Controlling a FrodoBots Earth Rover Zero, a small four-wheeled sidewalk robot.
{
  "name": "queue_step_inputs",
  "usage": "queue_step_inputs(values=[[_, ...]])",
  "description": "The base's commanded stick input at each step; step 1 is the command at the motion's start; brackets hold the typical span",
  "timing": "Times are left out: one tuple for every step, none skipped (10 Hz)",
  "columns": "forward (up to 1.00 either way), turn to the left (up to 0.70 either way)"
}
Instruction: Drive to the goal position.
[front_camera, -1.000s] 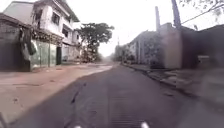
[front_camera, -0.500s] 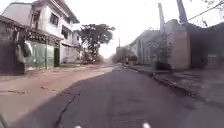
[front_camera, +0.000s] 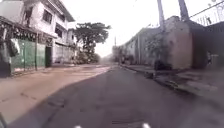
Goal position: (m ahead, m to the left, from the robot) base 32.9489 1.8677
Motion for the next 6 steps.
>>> queue_step_inputs(values=[[1.0, 0.0], [1.0, 0.0], [1.0, 0.0], [1.0, 0.0], [1.0, 0.0], [1.0, 0.0]])
